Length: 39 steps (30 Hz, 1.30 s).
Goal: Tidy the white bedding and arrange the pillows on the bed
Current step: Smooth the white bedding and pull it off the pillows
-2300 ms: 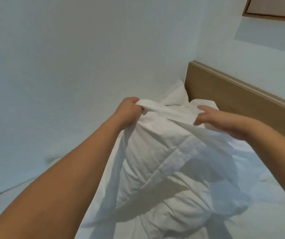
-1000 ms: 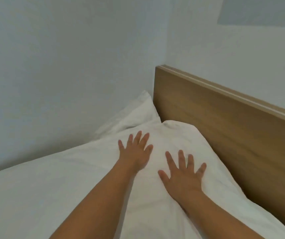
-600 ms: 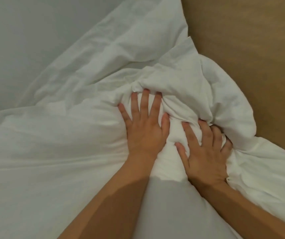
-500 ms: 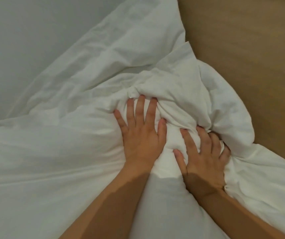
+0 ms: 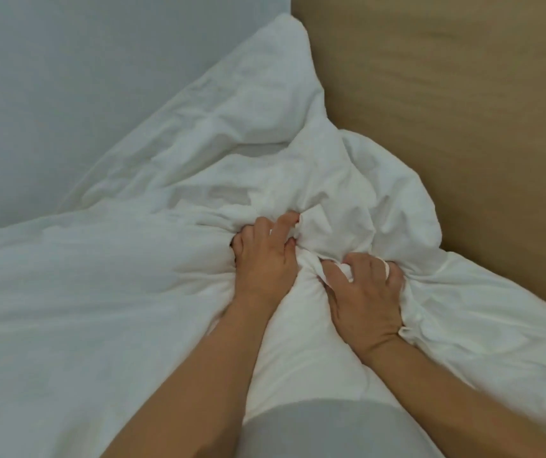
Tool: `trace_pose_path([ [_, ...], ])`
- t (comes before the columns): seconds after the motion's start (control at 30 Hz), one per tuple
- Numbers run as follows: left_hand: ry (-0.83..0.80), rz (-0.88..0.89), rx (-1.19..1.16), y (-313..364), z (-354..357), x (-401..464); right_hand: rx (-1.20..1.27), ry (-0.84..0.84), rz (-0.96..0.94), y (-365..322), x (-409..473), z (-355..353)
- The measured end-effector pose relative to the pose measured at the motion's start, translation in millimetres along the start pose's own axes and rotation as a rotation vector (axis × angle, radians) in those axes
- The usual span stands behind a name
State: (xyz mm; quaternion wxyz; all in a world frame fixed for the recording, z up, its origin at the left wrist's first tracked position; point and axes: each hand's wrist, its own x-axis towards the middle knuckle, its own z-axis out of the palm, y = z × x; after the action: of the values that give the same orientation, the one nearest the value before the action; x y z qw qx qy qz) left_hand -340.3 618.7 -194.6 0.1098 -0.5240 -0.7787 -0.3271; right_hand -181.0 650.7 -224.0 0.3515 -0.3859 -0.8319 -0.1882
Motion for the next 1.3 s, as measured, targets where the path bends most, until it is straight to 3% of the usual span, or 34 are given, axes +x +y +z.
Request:
trace_pose_path([
  [0.13,-0.463,-0.073,-0.02,14.4,-50.2,-17.5,0.008,-0.043,-0.036,-6.1,-7.6,-50.1],
  [0.2,-0.507,-0.058,0.024,24.9,-84.7,-22.6,0.049,-0.139,-0.035,-12.4,-13.1,-86.5],
  [0.27,-0.323,0.005,0.02,42.3,-124.8,-10.0,0.094,-0.232,-0.054,-11.5,8.3,-124.7],
  [0.4,0.264,0.006,-0.104,88.5,-193.8,99.2,-0.025,-0.124,0.006,-9.0,175.5,-178.5],
  [0.47,0.402,-0.011,-0.069,92.4,-205.7,155.4,-0.028,-0.135,0.129,-25.5,240.7,-192.8],
  [0.53,0.161,-0.012,0.042,63.2,-174.5,181.6,0.012,-0.109,0.172,-49.5,233.3,-167.6],
  [0.6,-0.31,-0.023,0.117,19.2,-114.5,165.7,0.079,-0.233,0.125,-56.3,154.1,-113.4],
  [0.63,-0.467,-0.027,0.143,-2.3,-82.3,145.3,0.15,-0.293,0.134,-53.4,109.5,-84.0],
  [0.67,-0.522,-0.013,0.156,-20.7,-51.3,124.0,0.208,-0.349,0.182,-47.9,72.5,-55.0],
  [0.83,-0.263,0.11,0.146,-52.0,35.2,100.5,0.23,-0.24,0.2,-46.5,34.8,33.1],
  [1.0,-0.21,0.087,0.07,-45.9,42.8,112.9,0.212,-0.178,0.203,-31.7,45.9,46.1],
  [1.13,-0.352,-0.022,-0.029,-22.6,-18.9,88.9,0.268,-0.206,0.222,-36.4,43.9,50.6],
  [1.2,-0.432,-0.085,-0.05,4.2,-71.9,29.3,0.272,-0.201,0.227,-34.8,44.3,51.1],
  [1.3,-0.505,-0.038,0.094,31.2,-131.1,-82.6,0.256,-0.264,0.207,-34.9,43.8,46.1],
])
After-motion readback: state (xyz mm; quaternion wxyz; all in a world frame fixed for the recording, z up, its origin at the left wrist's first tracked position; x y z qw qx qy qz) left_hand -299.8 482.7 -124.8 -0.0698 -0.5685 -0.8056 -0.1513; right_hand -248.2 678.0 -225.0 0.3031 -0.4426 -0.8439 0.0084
